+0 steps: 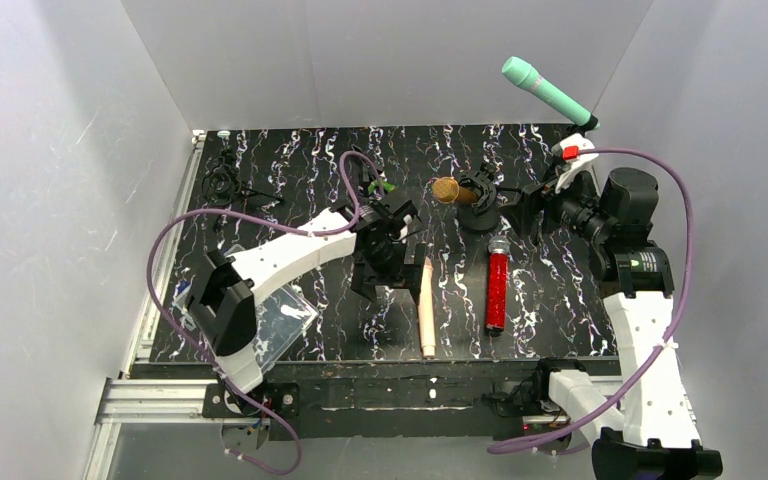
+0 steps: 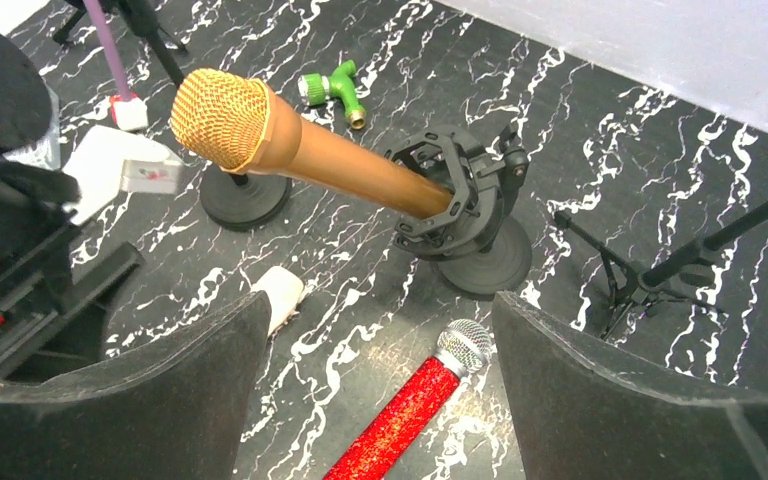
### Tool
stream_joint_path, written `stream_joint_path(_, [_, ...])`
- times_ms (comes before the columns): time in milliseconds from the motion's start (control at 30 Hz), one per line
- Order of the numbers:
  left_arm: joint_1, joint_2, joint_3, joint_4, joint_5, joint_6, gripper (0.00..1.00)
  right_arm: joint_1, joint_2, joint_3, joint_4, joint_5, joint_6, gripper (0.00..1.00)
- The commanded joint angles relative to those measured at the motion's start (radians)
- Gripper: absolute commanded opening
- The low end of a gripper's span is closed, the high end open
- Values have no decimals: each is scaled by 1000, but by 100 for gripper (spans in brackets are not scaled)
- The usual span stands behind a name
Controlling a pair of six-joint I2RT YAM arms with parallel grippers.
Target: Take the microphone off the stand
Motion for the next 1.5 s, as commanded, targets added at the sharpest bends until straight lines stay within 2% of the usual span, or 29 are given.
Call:
stream_joint_path(0, [21, -88, 5, -183, 5, 75, 98, -6, 22, 24, -35, -20, -27, 90])
stream_joint_path(233, [23, -148, 95, -302, -15, 254, 98, -8, 62, 89, -72, -47, -15, 91])
stream_joint_path(533, [23, -242, 157, -354, -48, 472, 98, -10, 50, 123, -85, -29, -20, 93])
stream_joint_path(800, [26, -287, 322, -376, -204, 715, 98, -10, 61, 202, -92, -29, 20, 96])
stream_joint_path(933, [50, -265, 391, -328, -298, 840, 98, -10, 85, 252, -101, -42, 30, 97])
stream_joint_path(1133, [126, -185, 487, -216, -327, 903, 98, -9, 113, 286, -82, -101, 36, 95])
stream_joint_path(1467, [246, -57, 641, -101, -251, 908, 97, -8, 147, 276, -63, -144, 44, 94])
